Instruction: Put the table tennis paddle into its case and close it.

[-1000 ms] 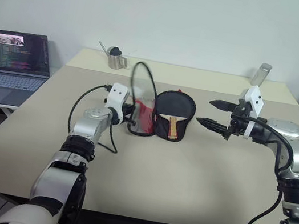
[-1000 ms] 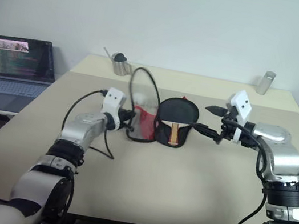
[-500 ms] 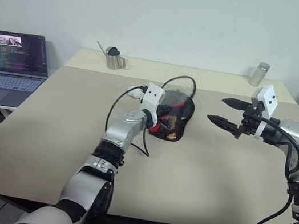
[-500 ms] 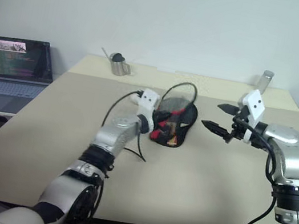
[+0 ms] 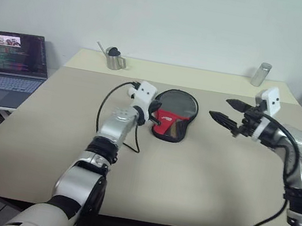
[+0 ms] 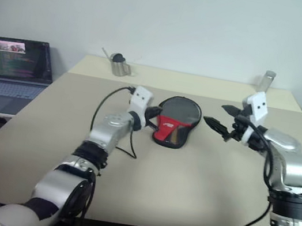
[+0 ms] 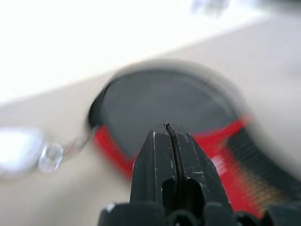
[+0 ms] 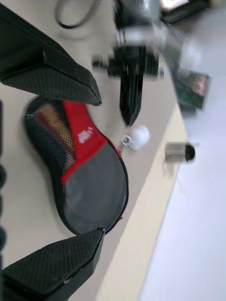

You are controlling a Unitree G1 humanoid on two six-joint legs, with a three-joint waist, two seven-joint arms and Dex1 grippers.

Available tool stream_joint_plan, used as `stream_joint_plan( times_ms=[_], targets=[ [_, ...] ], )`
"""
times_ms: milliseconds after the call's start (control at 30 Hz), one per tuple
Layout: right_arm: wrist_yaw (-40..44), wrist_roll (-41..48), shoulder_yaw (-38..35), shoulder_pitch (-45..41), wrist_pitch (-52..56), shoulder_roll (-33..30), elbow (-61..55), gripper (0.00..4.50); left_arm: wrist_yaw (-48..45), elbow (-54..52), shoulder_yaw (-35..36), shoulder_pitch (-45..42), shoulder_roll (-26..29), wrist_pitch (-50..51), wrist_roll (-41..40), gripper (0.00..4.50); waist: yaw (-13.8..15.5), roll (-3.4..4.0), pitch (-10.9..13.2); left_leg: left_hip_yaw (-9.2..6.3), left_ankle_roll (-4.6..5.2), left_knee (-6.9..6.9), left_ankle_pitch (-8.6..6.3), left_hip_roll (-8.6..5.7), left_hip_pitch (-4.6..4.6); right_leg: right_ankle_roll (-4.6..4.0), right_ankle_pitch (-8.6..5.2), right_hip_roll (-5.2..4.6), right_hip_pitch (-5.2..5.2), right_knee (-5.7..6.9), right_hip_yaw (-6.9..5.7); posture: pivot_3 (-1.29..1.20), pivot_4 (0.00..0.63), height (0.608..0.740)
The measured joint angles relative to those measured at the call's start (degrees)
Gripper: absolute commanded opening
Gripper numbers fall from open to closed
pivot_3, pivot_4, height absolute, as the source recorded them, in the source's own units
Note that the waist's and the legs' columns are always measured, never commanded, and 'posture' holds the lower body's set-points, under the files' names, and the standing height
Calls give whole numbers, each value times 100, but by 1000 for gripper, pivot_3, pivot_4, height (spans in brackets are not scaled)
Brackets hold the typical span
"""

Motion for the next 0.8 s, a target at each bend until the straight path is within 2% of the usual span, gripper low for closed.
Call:
stream_joint_plan(
  times_ms=[67, 167, 433, 667, 800],
  targets=[
    [-764, 110, -411, -243, 412, 450, 448, 4500, -540, -746, 63, 253, 391, 503, -378, 543, -30, 4, -2, 0, 0, -3, 0, 1, 3, -1, 0, 1, 0, 3, 4, 0, 150, 740],
    [-1659, 307, -1013, -393, 920, 916, 1052, 4500, -1082, -1524, 154, 710, 1137, 1157, -685, 1527, -30, 6, -4, -2, 0, -4, 0, 1, 5, -2, 0, 3, 0, 4, 4, 0, 150, 740],
    [-2838, 965, -1951, -656, 1851, 1711, 2005, 4500, -1951, -2814, 398, 1837, 2636, 2160, -1213, 4309, -25, 8, -4, -4, 2, -5, 0, 0, 4, -2, 0, 3, 0, 2, 4, 0, 150, 740],
    [-3142, 1187, -2293, -872, 1843, 2016, 2765, 4500, -2259, -3828, 635, 3014, 3297, 2335, -1458, 4409, -31, 9, -4, -4, 3, -7, 0, 1, 6, -3, -1, 4, 1, 2, 5, 0, 150, 740],
    [-3080, 1224, -2326, -1029, 1501, 2171, 3451, 4500, -2178, -4345, 853, 3547, 3418, 2512, -1614, 4409, -61, 9, -4, -2, 4, -8, -1, 2, 8, -3, -1, 4, 2, 3, 6, 0, 150, 740]
  ],
)
